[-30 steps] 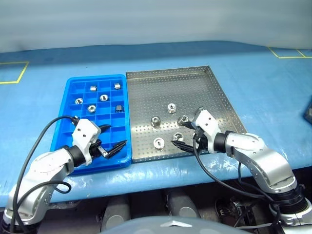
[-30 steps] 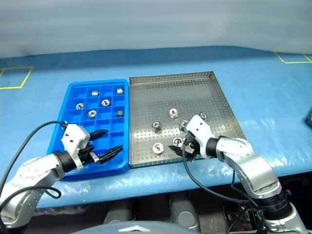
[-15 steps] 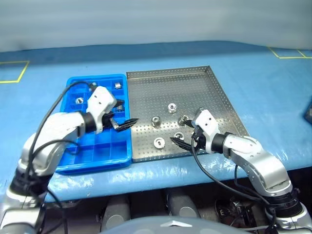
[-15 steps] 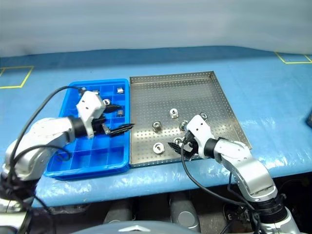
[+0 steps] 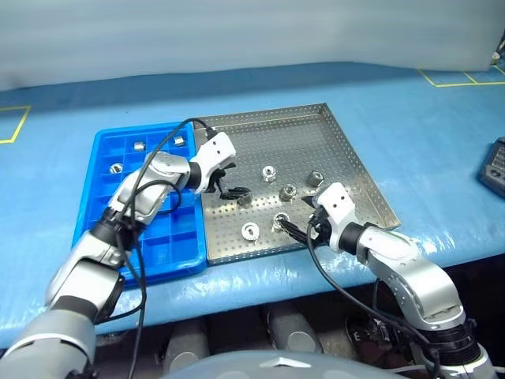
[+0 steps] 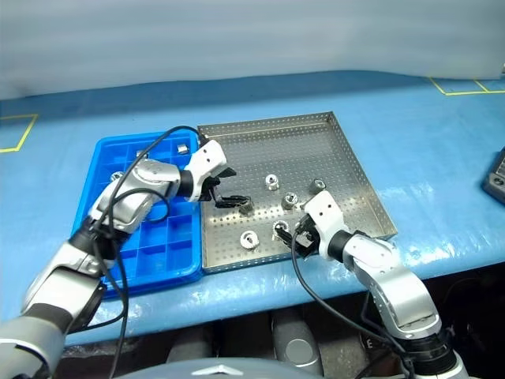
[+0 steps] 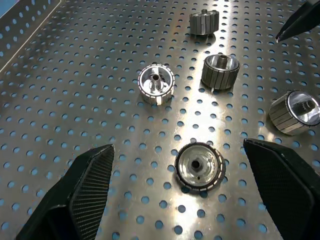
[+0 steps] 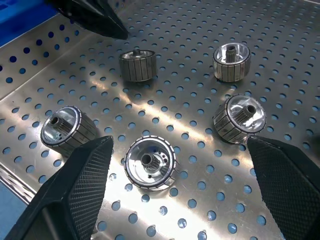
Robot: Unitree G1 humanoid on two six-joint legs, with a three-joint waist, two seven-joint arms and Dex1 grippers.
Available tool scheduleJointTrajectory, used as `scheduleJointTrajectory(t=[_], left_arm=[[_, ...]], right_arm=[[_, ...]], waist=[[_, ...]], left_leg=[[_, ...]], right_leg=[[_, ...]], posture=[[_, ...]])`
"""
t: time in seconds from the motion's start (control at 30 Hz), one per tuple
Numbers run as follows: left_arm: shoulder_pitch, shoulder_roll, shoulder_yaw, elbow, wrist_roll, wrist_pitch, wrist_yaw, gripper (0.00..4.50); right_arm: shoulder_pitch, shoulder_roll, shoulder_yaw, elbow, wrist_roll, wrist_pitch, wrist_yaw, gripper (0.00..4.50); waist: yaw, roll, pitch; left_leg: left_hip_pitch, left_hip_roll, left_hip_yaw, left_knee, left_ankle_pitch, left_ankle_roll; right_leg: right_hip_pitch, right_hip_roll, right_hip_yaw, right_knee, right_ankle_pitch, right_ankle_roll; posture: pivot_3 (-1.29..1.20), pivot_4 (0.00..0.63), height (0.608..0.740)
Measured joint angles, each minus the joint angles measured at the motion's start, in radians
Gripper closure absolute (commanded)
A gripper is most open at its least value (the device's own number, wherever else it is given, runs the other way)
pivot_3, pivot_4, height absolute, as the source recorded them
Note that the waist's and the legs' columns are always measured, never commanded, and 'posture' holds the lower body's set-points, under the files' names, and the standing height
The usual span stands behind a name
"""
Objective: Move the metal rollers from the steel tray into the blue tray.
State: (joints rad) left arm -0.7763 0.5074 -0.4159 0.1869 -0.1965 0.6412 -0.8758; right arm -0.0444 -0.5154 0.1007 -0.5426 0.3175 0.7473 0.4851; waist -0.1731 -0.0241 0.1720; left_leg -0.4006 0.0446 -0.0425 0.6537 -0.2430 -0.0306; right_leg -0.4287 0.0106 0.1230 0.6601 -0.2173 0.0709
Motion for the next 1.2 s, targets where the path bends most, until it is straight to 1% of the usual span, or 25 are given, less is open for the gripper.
scheduleJointTrajectory(t=[0.27, 0.4, 0.5, 0.7, 0.73, 0.83, 0.9, 1.03, 1.13, 1.2], left_arm=[[-0.030, -0.035, -0.057, 0.184, 0.092, -0.040, -0.088, 0.00], [-0.029, -0.034, -0.075, 0.206, 0.138, -0.048, -0.114, 0.00], [-0.028, -0.035, -0.076, 0.206, 0.158, -0.062, -0.122, 0.58], [-0.005, -0.042, -0.055, 0.190, 0.177, -0.063, -0.122, 2.57], [0.003, -0.042, -0.046, 0.183, 0.177, -0.062, -0.122, 2.69], [0.032, -0.038, -0.023, 0.149, 0.175, -0.057, -0.120, 2.69], [0.064, -0.031, 0.010, 0.112, 0.166, -0.051, -0.108, 2.69], [0.154, -0.020, 0.158, -0.028, 0.108, -0.007, -0.027, 2.69], [0.228, -0.026, 0.293, -0.168, 0.078, 0.016, 0.083, 2.69], [0.328, -0.036, 0.402, -0.316, 0.076, 0.033, 0.195, 2.69]], right_arm=[[0.028, 0.014, -0.002, -0.018, -0.001, 0.000, -0.029, 0.01], [0.030, 0.021, -0.002, -0.018, -0.001, 0.000, -0.035, 0.01], [0.028, 0.033, -0.002, -0.018, -0.001, 0.000, -0.039, 0.00], [0.022, 0.036, -0.001, -0.018, -0.002, -0.004, -0.043, 0.00], [0.020, 0.036, -0.001, -0.017, -0.002, -0.004, -0.043, 0.00], [0.014, 0.036, 0.002, -0.015, -0.002, -0.005, -0.041, 0.00], [0.001, 0.036, 0.006, -0.013, -0.004, -0.005, -0.041, 0.00], [-0.036, 0.041, 0.017, -0.002, -0.011, -0.006, -0.033, 0.00], [-0.061, 0.056, 0.047, 0.009, -0.016, -0.007, -0.025, 0.00], [-0.093, 0.076, 0.087, 0.020, -0.018, -0.007, -0.017, 0.00]], waist=[[-0.047, 0.000, 0.000], [-0.060, 0.000, 0.000], [-0.061, 0.000, 0.000], [-0.060, 0.001, 0.000], [-0.060, 0.001, 0.000], [-0.060, 0.001, 0.000], [-0.061, 0.001, 0.000], [-0.057, 0.001, 0.000], [-0.052, 0.001, 0.000], [-0.054, 0.001, 0.000]], left_leg=[[0.000, 0.000, -0.001, -0.001, 0.000, 0.000], [0.000, 0.000, -0.001, -0.001, 0.000, 0.000], [0.000, 0.000, -0.001, -0.001, 0.000, 0.000], [0.000, 0.000, -0.001, -0.001, 0.000, 0.000], [0.000, 0.000, -0.001, -0.001, 0.000, 0.000], [0.000, 0.000, -0.001, -0.001, 0.000, 0.000], [0.000, 0.000, -0.001, -0.001, 0.000, 0.000], [0.000, 0.000, -0.002, -0.001, 0.000, 0.000], [0.000, 0.000, -0.002, -0.001, 0.000, 0.000], [0.000, 0.000, -0.002, -0.001, 0.000, 0.000]], right_leg=[[0.000, 0.000, 0.000, 0.001, 0.000, 0.001], [0.000, 0.000, 0.000, 0.000, 0.000, 0.002], [0.000, 0.000, 0.000, 0.001, 0.000, 0.002], [0.000, 0.000, 0.000, 0.001, 0.000, 0.002], [0.000, 0.000, 0.000, 0.001, 0.000, 0.002], [0.000, 0.000, 0.000, 0.001, 0.000, 0.002], [0.000, 0.000, 0.000, 0.002, 0.000, 0.002], [0.000, 0.000, 0.000, 0.003, 0.000, 0.002], [0.000, 0.000, 0.000, 0.003, 0.000, 0.002], [0.000, 0.000, 0.000, 0.002, 0.000, 0.002]], posture=[[-0.26, 0.150, 0.740], [-0.25, 0.150, 0.740], [-0.25, 0.150, 0.740], [-0.23, 0.150, 0.740], [-0.22, 0.150, 0.740], [-0.22, 0.150, 0.740], [-0.21, 0.150, 0.740], [-0.19, 0.150, 0.740], [-0.15, 0.150, 0.740], [-0.13, 0.150, 0.740]])
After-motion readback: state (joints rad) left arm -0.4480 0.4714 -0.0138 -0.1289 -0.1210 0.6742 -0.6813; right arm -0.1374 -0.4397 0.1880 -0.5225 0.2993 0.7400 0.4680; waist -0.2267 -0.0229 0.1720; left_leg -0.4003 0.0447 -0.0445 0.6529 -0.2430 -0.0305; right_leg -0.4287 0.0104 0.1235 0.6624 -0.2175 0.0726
